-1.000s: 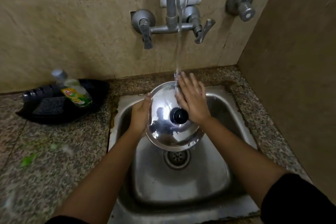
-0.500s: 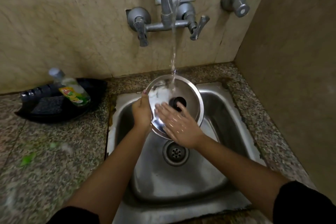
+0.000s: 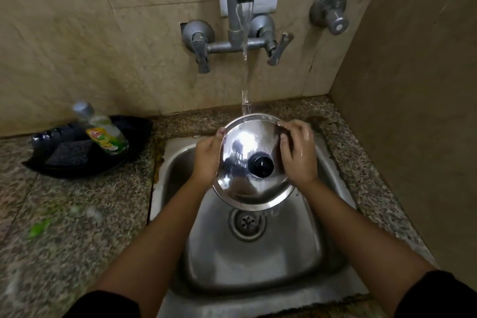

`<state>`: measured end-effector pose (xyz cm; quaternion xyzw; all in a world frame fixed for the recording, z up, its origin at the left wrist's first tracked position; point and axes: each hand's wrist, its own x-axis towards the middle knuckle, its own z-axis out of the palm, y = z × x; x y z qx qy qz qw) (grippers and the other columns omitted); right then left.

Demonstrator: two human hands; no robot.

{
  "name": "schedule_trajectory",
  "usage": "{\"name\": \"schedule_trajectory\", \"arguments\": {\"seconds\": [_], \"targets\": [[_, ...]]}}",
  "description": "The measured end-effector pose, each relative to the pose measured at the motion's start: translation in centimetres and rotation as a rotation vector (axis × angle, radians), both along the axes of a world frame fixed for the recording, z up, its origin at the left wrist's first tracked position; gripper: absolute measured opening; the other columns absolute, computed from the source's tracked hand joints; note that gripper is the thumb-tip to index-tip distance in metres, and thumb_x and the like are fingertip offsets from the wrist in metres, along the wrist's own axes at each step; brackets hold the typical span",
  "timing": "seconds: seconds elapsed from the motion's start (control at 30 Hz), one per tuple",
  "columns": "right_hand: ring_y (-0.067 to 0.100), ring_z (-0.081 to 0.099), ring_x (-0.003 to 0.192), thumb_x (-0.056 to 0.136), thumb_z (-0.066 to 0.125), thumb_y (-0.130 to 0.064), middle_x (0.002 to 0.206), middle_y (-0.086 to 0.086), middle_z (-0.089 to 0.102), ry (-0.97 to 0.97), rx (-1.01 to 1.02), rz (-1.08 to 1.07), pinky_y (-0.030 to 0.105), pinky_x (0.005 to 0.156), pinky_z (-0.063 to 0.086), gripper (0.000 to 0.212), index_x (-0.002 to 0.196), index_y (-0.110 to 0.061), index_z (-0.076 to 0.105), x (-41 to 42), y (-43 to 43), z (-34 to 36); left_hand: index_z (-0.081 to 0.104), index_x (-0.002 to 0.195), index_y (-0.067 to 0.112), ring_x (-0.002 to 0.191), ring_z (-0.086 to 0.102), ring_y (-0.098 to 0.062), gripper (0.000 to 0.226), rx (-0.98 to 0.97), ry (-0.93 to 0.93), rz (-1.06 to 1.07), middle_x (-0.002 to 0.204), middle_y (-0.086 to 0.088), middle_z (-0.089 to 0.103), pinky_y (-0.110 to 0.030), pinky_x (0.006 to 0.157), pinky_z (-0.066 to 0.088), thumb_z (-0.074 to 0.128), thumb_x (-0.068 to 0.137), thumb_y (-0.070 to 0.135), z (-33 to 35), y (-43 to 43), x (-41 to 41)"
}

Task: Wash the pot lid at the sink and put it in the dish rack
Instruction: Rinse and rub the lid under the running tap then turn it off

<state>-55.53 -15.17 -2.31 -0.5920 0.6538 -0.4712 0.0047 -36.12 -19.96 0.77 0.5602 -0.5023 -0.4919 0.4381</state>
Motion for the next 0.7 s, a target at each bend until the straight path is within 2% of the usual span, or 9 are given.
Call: {"name": "schedule_trajectory", "arguments": {"seconds": [0.1, 0.17, 0.27, 0.33, 0.4, 0.47, 0.57, 0.63, 0.7], "targets": [[0.025, 0.05, 0.111, 0.093, 0.049, -0.013, 0.118, 0.013, 0.05, -0.121, -0.043, -0.044, 0.039, 0.098, 0.043, 0.025, 0.112, -0.004, 0.062, -0.2, -0.2, 0.5, 0.044, 0.052, 0.02, 0.037, 0.038, -0.004, 0.047, 0.032, 0.059, -0.008, 0.04, 0.008, 0.043, -0.025, 0.049, 0.033, 0.052, 0.095, 0.037, -0.1, 0.1, -1.1], [0.022, 0.05, 0.111, 0.092, 0.051, -0.009, 0.119, 0.013, 0.049, -0.153, -0.052, -0.032, 0.037, 0.1, 0.043, 0.023, 0.112, -0.004, 0.062, -0.2, -0.4, 0.9, 0.048, 0.054, 0.019, 0.045, 0.043, -0.008, 0.044, 0.015, 0.08, 0.024, 0.045, 0.008, 0.047, -0.027, 0.054, 0.036, 0.053, 0.094, 0.037, -0.1, 0.1, -1.2], [0.016, 0.048, 0.114, 0.093, 0.051, -0.01, 0.124, 0.012, 0.051, -0.108, -0.028, 0.02, 0.03, 0.101, 0.04, 0.026, 0.116, -0.006, 0.061, 0.4, -0.7, 1.3, 0.061, 0.068, 0.016, 0.061, 0.056, -0.011, 0.034, 0.028, 0.163, 0.1, 0.063, 0.001, 0.06, -0.026, 0.065, 0.046, 0.053, 0.094, 0.036, -0.3, 0.6, -0.3], [0.018, 0.049, 0.118, 0.094, 0.048, -0.013, 0.129, 0.01, 0.052, -0.045, -0.019, 0.069, 0.029, 0.101, 0.039, 0.028, 0.119, -0.009, 0.061, 1.2, -1.0, 1.2, 0.063, 0.072, 0.016, 0.061, 0.059, -0.009, 0.033, 0.046, 0.226, 0.167, 0.066, 0.001, 0.063, -0.023, 0.066, 0.05, 0.052, 0.094, 0.037, -0.8, 0.8, 1.1], [0.018, 0.049, 0.122, 0.096, 0.044, -0.017, 0.134, 0.005, 0.052, -0.001, -0.001, 0.095, 0.031, 0.102, 0.038, 0.032, 0.124, -0.014, 0.059, 1.8, -1.0, 0.6, 0.067, 0.076, 0.017, 0.069, 0.063, -0.01, 0.032, 0.089, 0.314, 0.265, 0.071, 0.003, 0.067, -0.026, 0.072, 0.052, 0.052, 0.094, 0.039, -1.2, 0.8, 2.6], [0.017, 0.047, 0.126, 0.097, 0.04, -0.021, 0.139, 0.002, 0.05, -0.011, 0.031, 0.106, 0.037, 0.104, 0.039, 0.035, 0.129, -0.018, 0.056, 2.4, -0.8, -0.2, 0.07, 0.094, 0.013, 0.084, 0.065, -0.016, 0.034, 0.113, 0.39, 0.382, 0.087, -0.001, 0.07, -0.027, 0.076, 0.053, 0.05, 0.095, 0.04, -1.2, 0.4, 3.7], [0.018, 0.045, 0.13, 0.099, 0.036, -0.023, 0.142, 0.002, 0.048, -0.062, 0.066, 0.129, 0.045, 0.104, 0.04, 0.037, 0.131, -0.018, 0.053, 3.3, -1.0, -1.1, 0.065, 0.112, 0.008, 0.097, 0.063, -0.022, 0.047, 0.159, 0.386, 0.508, 0.108, -0.007, 0.067, -0.032, 0.089, 0.052, 0.046, 0.094, 0.047, -1.1, -1.0, 4.5], [0.019, 0.044, 0.132, 0.098, 0.034, -0.022, 0.144, 0.003, 0.047, -0.1, 0.057, 0.135, 0.046, 0.106, 0.039, 0.039, 0.131, -0.016, 0.054, 3.6, -1.3, -1.0, 0.065, 0.112, 0.011, 0.098, 0.064, -0.023, 0.051, 0.186, 0.378, 0.537, 0.108, -0.007, 0.068, -0.037, 0.095, 0.05, 0.047, 0.091, 0.054, -1.0, -2.0, 4.1], [0.018, 0.042, 0.134, 0.096, 0.035, -0.014, 0.146, 0.003, 0.045, -0.144, 0.04, 0.144, 0.044, 0.109, 0.038, 0.04, 0.132, -0.014, 0.053, 3.4, -1.5, -0.9, 0.066, 0.105, 0.013, 0.09, 0.067, -0.022, 0.05, 0.216, 0.42, 0.535, 0.099, -0.006, 0.07, -0.039, 0.092, 0.053, 0.049, 0.088, 0.058, -0.9, -2.7, 3.2]]}}
